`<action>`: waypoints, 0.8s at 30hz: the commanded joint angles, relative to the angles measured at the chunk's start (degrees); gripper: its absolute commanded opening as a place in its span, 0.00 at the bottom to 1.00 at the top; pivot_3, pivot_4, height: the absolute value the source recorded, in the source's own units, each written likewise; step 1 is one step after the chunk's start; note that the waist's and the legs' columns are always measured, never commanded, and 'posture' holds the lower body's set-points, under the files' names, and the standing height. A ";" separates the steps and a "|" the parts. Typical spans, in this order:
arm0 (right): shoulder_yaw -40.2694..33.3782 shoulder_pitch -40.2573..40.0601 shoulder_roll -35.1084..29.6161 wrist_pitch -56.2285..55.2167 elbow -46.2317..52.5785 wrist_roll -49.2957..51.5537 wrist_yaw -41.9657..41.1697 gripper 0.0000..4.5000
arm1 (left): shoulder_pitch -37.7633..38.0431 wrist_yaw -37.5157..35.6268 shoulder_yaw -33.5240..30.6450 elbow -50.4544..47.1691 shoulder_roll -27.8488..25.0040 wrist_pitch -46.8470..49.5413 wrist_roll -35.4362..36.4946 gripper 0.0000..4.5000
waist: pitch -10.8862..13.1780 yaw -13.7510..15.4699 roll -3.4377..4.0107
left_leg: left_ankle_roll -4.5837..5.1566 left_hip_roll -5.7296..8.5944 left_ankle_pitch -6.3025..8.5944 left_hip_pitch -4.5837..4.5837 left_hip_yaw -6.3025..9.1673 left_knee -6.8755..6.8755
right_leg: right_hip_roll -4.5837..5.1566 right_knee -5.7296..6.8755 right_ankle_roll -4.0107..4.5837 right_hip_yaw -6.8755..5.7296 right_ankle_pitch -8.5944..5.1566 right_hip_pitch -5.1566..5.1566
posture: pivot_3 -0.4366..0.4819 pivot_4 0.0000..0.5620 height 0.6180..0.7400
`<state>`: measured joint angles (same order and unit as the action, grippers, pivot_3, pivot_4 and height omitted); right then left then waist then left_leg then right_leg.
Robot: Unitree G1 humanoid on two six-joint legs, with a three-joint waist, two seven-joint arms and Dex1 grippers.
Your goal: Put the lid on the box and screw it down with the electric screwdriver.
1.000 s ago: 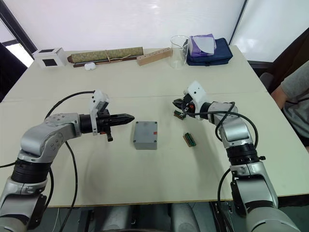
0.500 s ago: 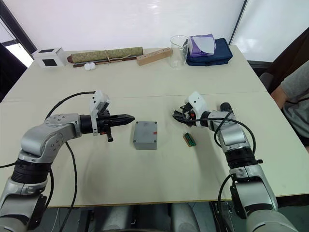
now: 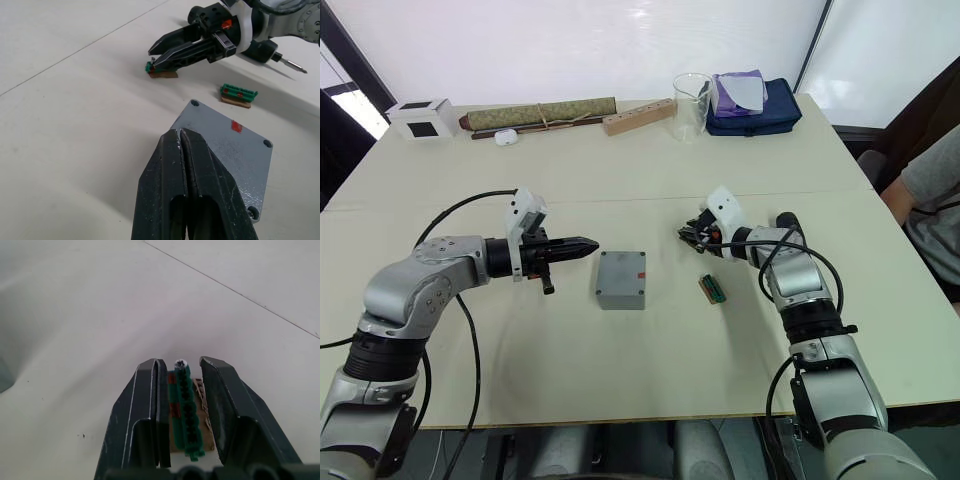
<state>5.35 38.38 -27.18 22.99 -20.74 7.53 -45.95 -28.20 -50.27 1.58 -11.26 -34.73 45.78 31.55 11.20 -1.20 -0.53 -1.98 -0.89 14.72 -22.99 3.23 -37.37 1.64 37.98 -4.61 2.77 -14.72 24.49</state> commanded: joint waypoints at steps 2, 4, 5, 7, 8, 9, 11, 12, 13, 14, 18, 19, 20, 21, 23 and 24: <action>-0.67 1.65 0.07 -1.09 0.11 0.14 -0.26 0.30 | 0.02 0.10 0.06 -1.15 -0.15 -0.89 -0.28 0.00 | 0.00 0.00 0.00 | 0.00 0.00 0.00 0.00 0.00 0.00 | 0.00 0.00 0.00 0.00 0.00 0.00 | 0.48 0.27 1.00; -0.58 1.83 0.10 -1.18 -0.28 0.02 -0.32 0.30 | 0.05 0.14 0.04 -1.18 -0.12 -0.88 -0.30 0.00 | 0.00 0.00 0.00 | 0.00 0.00 0.00 0.00 0.00 0.00 | 0.00 0.00 0.00 0.00 0.00 0.00 | 0.48 0.27 1.00; -0.54 1.93 0.12 -1.31 -0.54 -0.05 -0.31 0.30 | 0.07 0.17 0.03 -1.21 -0.09 -0.87 -0.31 0.00 | 0.00 0.00 0.00 | 0.00 0.00 0.00 0.00 0.00 0.00 | 0.00 0.00 0.00 0.00 0.00 0.00 | 0.48 0.27 1.00; -0.42 2.16 0.21 -1.52 -1.00 -0.21 -0.30 0.24 | 0.16 0.22 0.02 -1.26 -0.05 -0.88 -0.34 0.00 | 0.00 -0.03 0.00 | 0.00 0.00 0.00 0.00 0.00 0.00 | 0.00 0.00 0.00 0.00 0.00 0.00 | 0.48 0.27 1.00; -0.38 2.24 0.24 -1.60 -1.15 -0.27 -0.28 0.18 | 0.18 0.24 0.03 -1.27 -0.04 -0.89 -0.34 0.00 | 0.00 -0.04 0.00 | 0.00 0.00 0.00 0.00 0.00 0.00 | 0.00 0.00 0.00 0.00 0.00 0.00 | 0.48 0.27 1.00; -0.34 2.30 0.28 -1.66 -1.27 -0.31 -0.31 0.11 | 0.20 0.26 0.03 -1.28 -0.03 -0.89 -0.35 0.00 | 0.00 -0.04 0.00 | 0.00 0.00 0.00 0.00 0.00 0.00 | 0.00 0.00 0.00 0.00 0.00 0.00 | 0.48 0.27 1.00; -0.32 2.42 0.37 -1.82 -1.43 -0.41 -0.36 0.01 | 0.21 0.29 0.02 -1.29 -0.02 -0.92 -0.36 0.00 | 0.00 -0.02 0.00 | 0.00 0.00 0.00 0.00 0.00 0.01 | 0.00 0.00 0.00 0.00 0.00 0.00 | 0.48 0.27 1.00; -0.36 2.55 0.45 -1.89 -1.54 -0.45 -0.34 0.01 | 0.20 0.31 0.02 -1.28 0.01 -0.92 -0.36 0.00 | 0.00 -0.02 0.00 | 0.00 0.00 0.00 0.00 0.00 0.01 | 0.00 0.00 0.00 0.00 0.00 0.00 | 0.48 0.27 1.00; -0.39 2.64 0.50 -1.95 -1.62 -0.49 -0.32 0.01 | 0.19 0.32 0.03 -1.27 0.02 -0.93 -0.36 0.00 | 0.00 -0.02 0.00 | 0.00 0.00 0.00 0.00 0.00 0.01 | 0.00 0.00 0.00 0.00 0.00 0.00 | 0.48 0.27 1.00; -0.42 2.70 0.54 -1.98 -1.66 -0.51 -0.31 0.01 | 0.19 0.33 0.03 -1.26 0.03 -0.93 -0.37 0.00 | 0.00 -0.02 0.00 | 0.00 0.00 0.00 0.00 0.00 0.01 | 0.00 0.00 0.00 0.00 0.00 0.00 | 0.48 0.27 1.00; -0.81 2.46 0.12 -1.87 -0.68 -0.09 -0.81 0.01 | 0.35 0.37 0.02 -1.26 0.04 -1.03 -0.41 0.00 | 0.00 -0.03 0.00 | 0.00 0.00 0.00 0.00 0.00 0.01 | 0.00 0.00 0.00 0.00 0.00 0.00 | 0.48 0.27 1.00; -0.96 2.32 -0.02 -1.86 -0.34 0.10 -1.05 0.01 | 0.38 0.35 0.07 -1.21 0.02 -1.09 -0.48 0.00 | 0.00 -0.02 0.00 | 0.00 0.00 0.00 0.00 0.00 0.01 | 0.00 0.00 0.00 0.00 0.00 0.00 | 0.48 0.27 1.00; -1.18 2.21 -0.17 -1.57 0.18 0.38 -1.25 0.01 | 0.40 0.33 0.08 -1.20 0.02 -1.11 -0.49 0.00 | 0.00 -0.01 0.00 | 0.00 0.00 0.00 0.00 0.00 0.01 | 0.00 0.00 0.00 0.00 0.00 0.00 | 0.48 0.27 1.00; -1.56 2.08 -0.22 -1.17 0.81 0.88 -1.48 0.01 | 0.43 0.34 0.03 -1.23 0.05 -1.09 -0.44 0.00 | 0.00 -0.01 0.00 | 0.00 0.00 0.00 0.00 0.00 0.01 | 0.00 0.00 0.00 0.00 0.00 0.00 | 0.48 0.27 1.00; -2.37 2.06 -0.16 -0.14 1.68 1.79 -1.50 0.01 | 0.49 0.31 -0.02 -1.26 0.07 -1.08 -0.39 0.00 | 0.00 -0.02 0.00 | 0.00 0.00 0.00 0.00 0.00 0.01 | 0.00 0.00 0.00 0.00 0.00 0.00 | 0.48 0.27 1.00; -2.73 2.03 -0.17 0.36 2.15 2.23 -1.50 0.01 | 0.52 0.28 -0.01 -1.25 0.05 -1.10 -0.41 0.00 | 0.00 -0.02 0.00 | 0.00 0.00 0.00 0.00 0.00 0.01 | 0.00 0.00 0.00 0.00 0.00 0.00 | 0.48 0.27 1.00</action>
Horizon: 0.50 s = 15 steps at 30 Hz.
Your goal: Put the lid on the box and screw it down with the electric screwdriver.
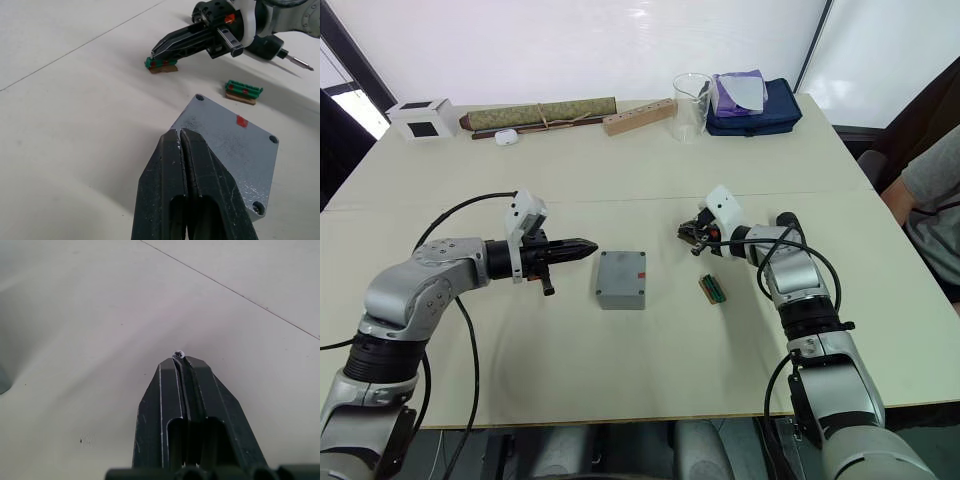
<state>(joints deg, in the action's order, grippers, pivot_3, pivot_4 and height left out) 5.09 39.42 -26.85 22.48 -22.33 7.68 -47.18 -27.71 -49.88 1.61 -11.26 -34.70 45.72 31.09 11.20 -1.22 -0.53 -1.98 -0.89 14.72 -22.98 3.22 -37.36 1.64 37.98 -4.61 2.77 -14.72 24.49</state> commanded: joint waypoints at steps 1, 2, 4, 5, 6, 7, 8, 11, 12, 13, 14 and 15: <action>-2.69 0.96 -0.52 1.30 4.11 2.41 -0.26 0.01 | 0.04 -0.14 -0.04 -1.23 0.01 -1.05 0.04 0.00 | 0.00 0.01 0.00 | 0.00 0.00 0.00 0.00 0.00 0.00 | 0.00 0.00 0.00 0.00 0.00 0.00 | 0.48 0.27 1.00; -3.00 0.87 -0.55 1.81 4.71 2.90 -0.43 0.01 | 0.04 -0.18 -0.03 -1.21 0.01 -1.08 0.04 0.00 | 0.00 0.02 0.00 | 0.00 0.00 0.00 0.00 0.00 0.00 | 0.00 0.00 0.00 0.00 0.00 0.00 | 0.48 0.27 1.00; -3.26 0.69 -0.69 2.40 5.69 3.30 -0.57 0.01 | -0.04 -0.26 0.01 -1.10 0.04 -1.13 0.02 0.00 | 0.00 0.01 0.00 | 0.00 0.00 0.00 0.00 0.00 0.00 | 0.00 0.00 0.00 0.00 0.00 0.00 | 0.48 0.27 1.00; -3.27 0.61 -0.77 2.62 6.06 3.36 -0.58 0.01 | -0.10 -0.29 0.02 -1.03 0.08 -1.15 0.02 0.00 | 0.00 0.01 0.00 | 0.00 0.00 0.00 0.00 0.01 0.00 | 0.00 0.00 0.00 0.00 0.00 0.00 | 0.48 0.27 1.00; -3.25 0.56 -0.84 2.80 6.32 3.36 -0.54 0.01 | -0.18 -0.33 0.07 -0.92 0.11 -1.20 -0.03 0.00 | 0.00 0.01 0.00 | 0.00 0.00 0.00 0.00 0.00 0.00 | 0.00 0.00 0.00 0.00 0.00 0.00 | 0.48 0.27 1.00; -3.25 0.47 -0.91 2.96 6.55 3.40 -0.52 0.01 | -0.18 -0.34 0.11 -0.92 0.15 -1.23 -0.07 0.00 | 0.00 0.01 0.00 | 0.00 0.00 0.00 0.00 0.00 0.01 | 0.00 0.00 0.00 0.00 0.00 0.00 | 0.48 0.27 1.00; -3.24 0.39 -0.95 3.07 6.72 3.44 -0.52 0.01 | -0.19 -0.36 0.14 -0.90 0.19 -1.25 -0.08 0.00 | 0.00 0.01 0.00 | 0.00 0.00 0.00 0.00 0.01 0.01 | 0.00 0.00 0.00 0.00 0.00 0.00 | 0.48 0.27 1.00; -3.07 0.30 -1.04 2.87 6.81 3.30 -0.42 0.01 | -0.24 -0.46 0.18 -0.86 0.24 -1.27 -0.08 0.00 | 0.00 0.03 0.00 | 0.00 0.00 0.00 0.00 0.00 0.01 | 0.00 0.00 0.00 0.00 0.00 0.00 | 0.48 0.27 1.00; -2.94 0.19 -1.03 2.24 6.58 3.05 -0.39 0.01 | -0.22 -0.43 0.22 -0.88 0.27 -1.27 -0.12 0.00 | 0.00 0.03 0.00 | 0.00 0.00 0.00 0.00 0.00 0.01 | 0.00 0.00 0.00 0.00 0.00 0.00 | 0.48 0.27 1.00; -2.62 0.06 -0.99 1.14 6.14 2.54 -0.31 0.01 | -0.21 -0.45 0.26 -0.88 0.28 -1.28 -0.16 0.00 | 0.00 0.02 0.00 | 0.00 0.00 0.00 0.00 0.00 0.01 | 0.00 0.00 0.00 0.00 0.00 0.00 | 0.48 0.27 1.00; -2.38 -0.04 -0.96 0.35 5.82 2.18 -0.26 0.01 | -0.20 -0.47 0.30 -0.87 0.29 -1.29 -0.18 0.00 | 0.00 0.02 0.00 | 0.00 0.00 0.00 0.00 0.00 0.01 | 0.00 0.00 0.00 0.00 0.00 0.00 | 0.48 0.27 1.00; -2.01 -0.21 -0.95 0.14 5.75 2.16 -0.81 0.08 | -0.20 -0.46 0.29 -0.88 0.33 -1.25 -0.17 0.00 | 0.00 0.01 0.00 | 0.00 0.00 0.00 0.00 0.00 0.01 | 0.00 0.00 0.00 0.00 0.00 0.00 | 0.48 0.27 1.00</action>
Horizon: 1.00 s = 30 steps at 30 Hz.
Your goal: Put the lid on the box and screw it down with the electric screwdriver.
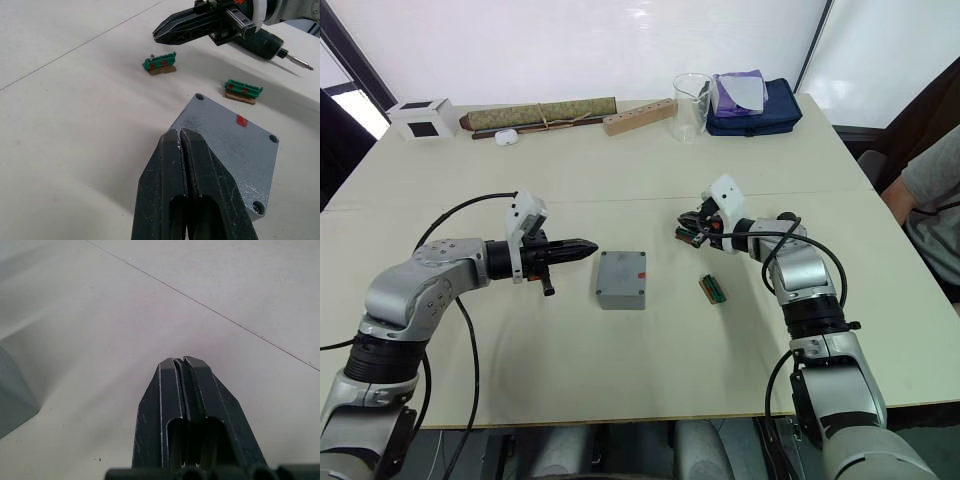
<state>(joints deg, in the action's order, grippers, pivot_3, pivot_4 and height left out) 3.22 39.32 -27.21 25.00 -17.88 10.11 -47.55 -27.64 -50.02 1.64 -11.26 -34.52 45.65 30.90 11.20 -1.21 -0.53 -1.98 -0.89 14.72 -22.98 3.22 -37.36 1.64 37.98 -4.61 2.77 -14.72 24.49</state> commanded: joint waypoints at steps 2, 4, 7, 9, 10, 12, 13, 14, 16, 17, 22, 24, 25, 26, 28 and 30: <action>0.58 -0.11 -0.06 -2.94 0.47 -0.69 -0.66 0.17 | -0.22 -0.33 0.21 -0.91 0.17 -1.06 0.08 0.00 | 0.00 -0.01 0.00 | 0.00 0.00 0.00 0.00 0.00 0.00 | 0.00 0.00 0.00 0.00 0.00 0.00 | 0.48 0.27 1.00; 1.45 0.03 0.14 -3.88 -0.57 -1.32 -1.08 0.34 | -0.09 -0.22 0.19 -1.20 0.19 -0.87 0.13 0.00 | 0.00 -0.03 0.00 | 0.00 0.00 0.00 0.00 0.00 0.00 | 0.00 0.00 0.00 0.00 0.00 0.00 | 0.48 0.27 1.00; 2.19 0.49 0.31 -5.09 -2.12 -2.05 -1.21 0.42 | 0.02 -0.13 0.14 -1.40 0.16 -0.68 0.26 0.00 | 0.00 -0.02 0.00 | 0.00 0.00 0.00 0.00 0.00 0.00 | 0.00 0.00 0.00 0.00 0.00 0.00 | 0.48 0.27 1.00; 2.58 0.97 0.53 -5.70 -3.22 -2.43 -1.30 0.42 | 0.20 -0.05 0.02 -1.54 0.06 -0.59 0.34 0.00 | 0.00 -0.02 0.00 | 0.00 0.00 0.00 0.00 0.00 0.00 | 0.00 0.00 0.00 0.00 0.00 0.00 | 0.48 0.27 1.00; 2.66 1.12 0.60 -5.92 -3.56 -2.51 -1.35 0.42 | 0.26 -0.02 -0.03 -1.57 0.04 -0.57 0.36 0.00 | 0.00 -0.01 0.00 | 0.00 0.00 0.00 0.00 0.00 0.00 | 0.00 0.00 0.00 0.00 0.00 0.00 | 0.48 0.27 1.00; 2.81 1.59 0.86 -6.33 -4.51 -2.74 -1.33 0.42 | 0.49 0.03 -0.16 -1.74 -0.06 -0.50 0.42 0.00 | 0.00 -0.02 0.00 | 0.00 0.00 0.00 0.00 0.00 0.00 | 0.00 0.00 0.00 0.00 0.00 0.00 | 0.48 0.27 1.00; 2.83 1.80 0.97 -6.42 -4.91 -2.82 -1.33 0.42 | 0.58 0.10 -0.22 -1.86 -0.07 -0.43 0.46 0.00 | 0.00 -0.03 0.00 | 0.00 0.00 0.00 0.00 0.00 0.00 | 0.00 0.00 0.00 0.00 0.00 0.00 | 0.48 0.27 1.00; 2.89 2.01 1.06 -6.61 -5.43 -2.97 -1.36 0.42 | 0.63 0.18 -0.26 -1.93 -0.08 -0.38 0.47 0.00 | 0.00 -0.03 0.00 | 0.00 0.00 0.00 0.00 0.00 0.00 | 0.00 0.00 0.00 0.00 0.00 0.00 | 0.48 0.27 1.00; 2.88 2.35 1.24 -6.95 -6.30 -3.18 -1.33 0.42 | 0.63 0.34 -0.33 -1.98 -0.04 -0.30 0.51 0.00 | 0.00 -0.02 0.00 | 0.00 0.00 0.00 0.00 0.00 0.00 | 0.00 0.00 0.00 0.00 0.00 0.00 | 0.48 0.27 1.00; 2.80 2.51 1.36 -7.14 -6.67 -3.25 -1.28 0.42 | 0.65 0.38 -0.33 -1.98 -0.04 -0.31 0.51 0.00 | 0.00 -0.02 0.00 | 0.00 0.00 0.00 0.00 0.00 0.00 | 0.00 0.00 0.00 0.00 0.00 0.00 | 0.48 0.27 1.00; 2.49 3.12 1.71 -7.55 -7.66 -3.21 -1.10 0.42 | 0.72 0.49 -0.30 -2.04 -0.07 -0.34 0.54 0.00 | 0.00 -0.04 0.00 | 0.00 0.00 0.00 0.01 0.00 0.00 | 0.00 0.00 0.00 0.00 0.00 0.00 | 0.48 0.27 1.00; 2.52 3.19 1.70 -7.67 -7.79 -3.23 -1.07 0.42 | 0.73 0.52 -0.34 -2.11 -0.08 -0.30 0.59 0.00 | 0.00 -0.03 0.00 | 0.00 0.00 0.00 0.01 0.00 0.00 | 0.00 0.00 0.00 0.00 0.00 0.00 | 0.48 0.27 1.00; 2.52 3.24 1.71 -7.73 -7.90 -3.24 -1.05 0.42 | 0.72 0.54 -0.34 -2.11 -0.06 -0.30 0.59 0.00 | 0.00 -0.03 0.00 | 0.00 0.00 0.00 0.00 0.00 0.00 | 0.00 0.00 0.00 0.00 0.00 0.00 | 0.48 0.27 1.00; 2.49 3.30 1.76 -7.80 -7.98 -3.23 -0.98 0.42 | 0.72 0.56 -0.32 -2.07 -0.05 -0.34 0.56 0.00 | 0.00 -0.02 0.00 | 0.00 0.00 0.00 0.00 0.00 0.00 | 0.00 0.00 0.00 0.00 0.00 0.00 | 0.48 0.27 1.00; 2.45 3.36 1.82 -7.86 -8.05 -3.22 -0.90 0.42 | 0.72 0.56 -0.29 -2.04 -0.03 -0.39 0.53 0.00 | 0.00 -0.02 0.00 | 0.00 0.00 0.00 0.00 0.00 0.00 | 0.00 0.00 0.00 0.00 0.00 0.00 | 0.48 0.27 1.00; 2.66 3.20 1.86 -7.72 -8.02 -3.33 -0.90 0.42 | 0.68 0.52 -0.25 -2.06 -0.08 -0.36 0.52 0.00 | 0.00 -0.03 0.00 | 0.00 0.00 0.00 0.00 0.00 0.00 | 0.00 0.00 0.00 0.00 0.00 0.00 | 0.48 0.27 1.00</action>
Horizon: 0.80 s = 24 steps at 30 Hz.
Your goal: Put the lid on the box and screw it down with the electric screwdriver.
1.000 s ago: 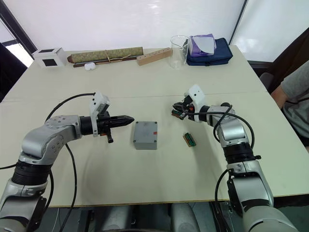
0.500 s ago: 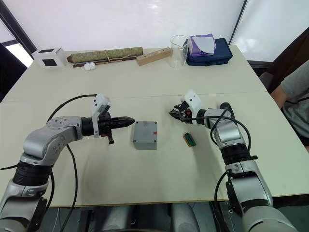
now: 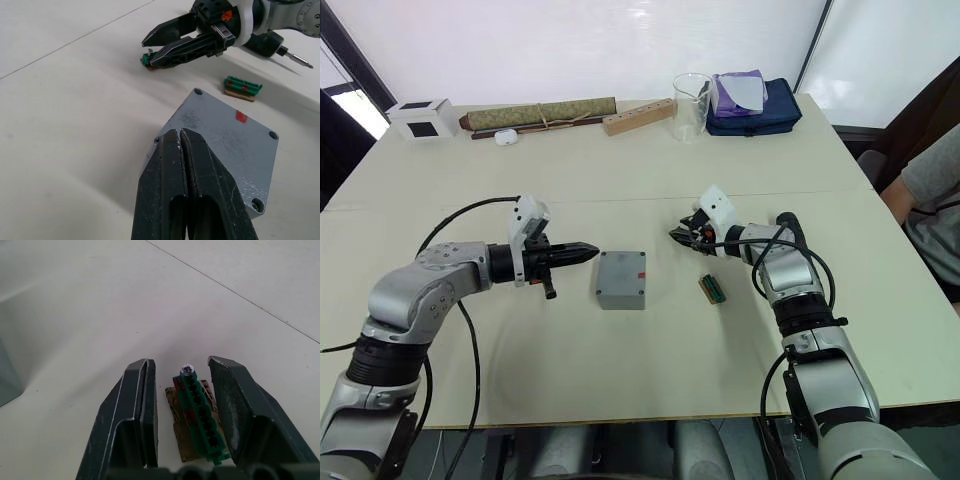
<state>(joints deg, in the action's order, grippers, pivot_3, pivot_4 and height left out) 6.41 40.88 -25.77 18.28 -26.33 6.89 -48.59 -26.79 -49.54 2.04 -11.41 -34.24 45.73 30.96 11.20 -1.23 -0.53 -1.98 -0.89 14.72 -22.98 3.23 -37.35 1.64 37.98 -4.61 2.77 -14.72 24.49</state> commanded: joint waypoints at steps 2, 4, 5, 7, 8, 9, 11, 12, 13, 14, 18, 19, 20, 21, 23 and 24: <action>-0.28 1.40 0.54 -1.41 0.37 -0.43 0.39 0.31 | -0.21 0.08 -0.59 -1.81 -0.36 -0.51 0.35 0.00 | 0.00 0.00 0.00 | 0.00 0.00 0.00 0.00 0.00 0.00 | 0.00 0.00 0.00 0.00 0.00 0.00 | 0.48 0.27 1.00; -0.28 1.35 0.62 -1.66 0.35 -0.54 0.55 0.16 | -0.20 0.07 -0.57 -1.83 -0.35 -0.53 0.33 0.00 | 0.00 -0.01 0.00 | 0.00 0.00 0.00 0.00 0.00 0.00 | 0.00 0.00 0.00 0.00 0.00 0.00 | 0.48 0.27 1.00; -0.35 1.45 0.68 -1.65 0.27 -0.54 0.59 0.07 | -0.26 0.01 -0.56 -1.76 -0.36 -0.55 0.34 0.00 | 0.00 -0.01 0.00 | 0.00 0.00 0.00 0.00 0.00 0.00 | 0.00 0.00 0.00 0.00 0.00 0.00 | 0.48 0.27 1.00; -0.40 1.61 0.77 -1.72 0.08 -0.70 0.62 0.01 | -0.34 -0.07 -0.52 -1.61 -0.38 -0.60 0.30 0.00 | 0.00 0.00 0.00 | 0.00 0.00 0.00 0.00 0.00 0.00 | 0.00 0.00 0.00 0.00 0.00 0.00 | 0.48 0.27 1.00; -0.40 1.68 0.79 -1.76 -0.06 -0.76 0.59 0.01 | -0.41 -0.10 -0.50 -1.50 -0.38 -0.64 0.26 0.00 | 0.00 0.01 0.00 | 0.00 0.00 0.00 0.00 0.00 0.00 | 0.00 0.00 0.00 0.00 0.00 0.00 | 0.48 0.27 1.00; -0.27 1.70 0.72 -1.77 -0.15 -0.94 0.57 0.01 | -0.43 -0.10 -0.49 -1.47 -0.38 -0.66 0.24 0.00 | 0.00 0.02 0.00 | 0.00 0.00 0.00 0.00 0.00 0.00 | 0.00 0.00 0.00 0.00 0.00 0.00 | 0.48 0.27 1.00; -0.09 1.58 0.52 -1.89 -0.13 -1.19 0.42 0.01 | -0.40 -0.10 -0.54 -1.52 -0.42 -0.62 0.26 0.00 | 0.00 0.01 0.00 | 0.00 0.00 0.00 0.00 0.00 0.00 | 0.00 0.00 0.00 0.00 0.00 0.00 | 0.48 0.27 1.00; -0.14 1.51 0.46 -1.96 -0.01 -1.25 0.40 0.01 | -0.36 -0.09 -0.58 -1.57 -0.44 -0.60 0.29 0.00 | 0.00 0.01 0.00 | 0.00 0.00 0.00 0.00 0.00 0.00 | 0.00 0.00 0.00 0.00 0.00 0.00 | 0.48 0.27 1.00; -0.22 1.46 0.44 -2.01 0.07 -1.28 0.38 0.01 | -0.34 -0.09 -0.61 -1.60 -0.45 -0.59 0.30 0.00 | 0.00 0.00 0.00 | 0.00 0.00 0.00 0.00 0.00 0.00 | 0.00 0.00 0.00 0.00 0.00 0.00 | 0.48 0.27 1.00; -0.37 1.42 0.42 -2.02 0.20 -1.22 0.39 0.01 | -0.32 -0.07 -0.62 -1.60 -0.45 -0.60 0.30 0.00 | 0.00 0.01 0.00 | 0.00 0.00 0.00 0.00 0.00 0.00 | 0.00 0.00 0.00 0.00 0.00 0.00 | 0.48 0.27 1.00; -1.69 1.25 -0.04 -1.14 2.39 0.04 0.26 0.01 | -0.22 0.01 -0.70 -1.72 -0.44 -0.57 0.34 0.00 | 0.00 0.01 0.00 | 0.00 0.00 0.00 0.00 0.00 0.00 | 0.00 0.00 0.00 0.00 0.00 0.00 | 0.48 0.27 1.00; -1.91 1.24 -0.22 -0.85 3.04 0.26 0.20 0.01 | -0.19 0.02 -0.74 -1.75 -0.45 -0.56 0.36 0.00 | 0.00 0.01 0.00 | 0.00 0.00 0.00 0.00 0.00 0.00 | 0.00 0.00 0.00 0.00 0.00 0.00 | 0.48 0.27 1.00; -2.24 1.21 -0.50 -0.32 4.18 0.64 0.05 0.01 | -0.17 0.03 -0.77 -1.76 -0.46 -0.57 0.36 0.00 | 0.00 0.01 0.01 | 0.00 0.00 0.00 0.00 0.00 0.00 | 0.00 0.00 0.00 0.00 0.00 0.00 | 0.48 0.27 1.00; -2.62 1.15 -0.84 0.28 5.63 1.02 -0.07 0.01 | -0.12 0.01 -0.81 -1.75 -0.46 -0.61 0.38 0.00 | 0.01 0.01 0.01 | 0.00 0.00 0.00 0.00 0.00 0.00 | 0.00 0.00 0.00 0.00 0.00 0.00 | 0.48 0.27 1.00; -3.34 1.08 -1.46 1.57 8.24 1.67 -0.03 0.01 | -0.10 -0.04 -0.87 -1.73 -0.45 -0.67 0.44 0.00 | 0.01 0.01 0.01 | -0.01 0.00 0.00 0.00 0.00 0.00 | 0.00 0.00 0.00 0.00 0.00 0.00 | 0.48 0.27 1.00; -3.51 1.02 -1.64 2.16 9.24 1.91 0.01 0.01 | -0.14 -0.09 -0.90 -1.69 -0.42 -0.68 0.49 0.00 | 0.01 0.02 0.01 | -0.01 0.00 0.00 0.00 0.00 0.00 | 0.00 0.00 0.00 0.00 0.00 0.00 | 0.48 0.27 1.00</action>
<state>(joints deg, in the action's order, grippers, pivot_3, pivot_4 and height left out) 4.53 40.87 -26.49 19.76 -20.89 7.42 -48.56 -26.78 -49.55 2.03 -11.43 -34.24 45.72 30.97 11.21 -1.21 -0.52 -1.99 -0.89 14.72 -22.98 3.23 -37.35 1.64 37.98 -4.61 2.77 -14.72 24.49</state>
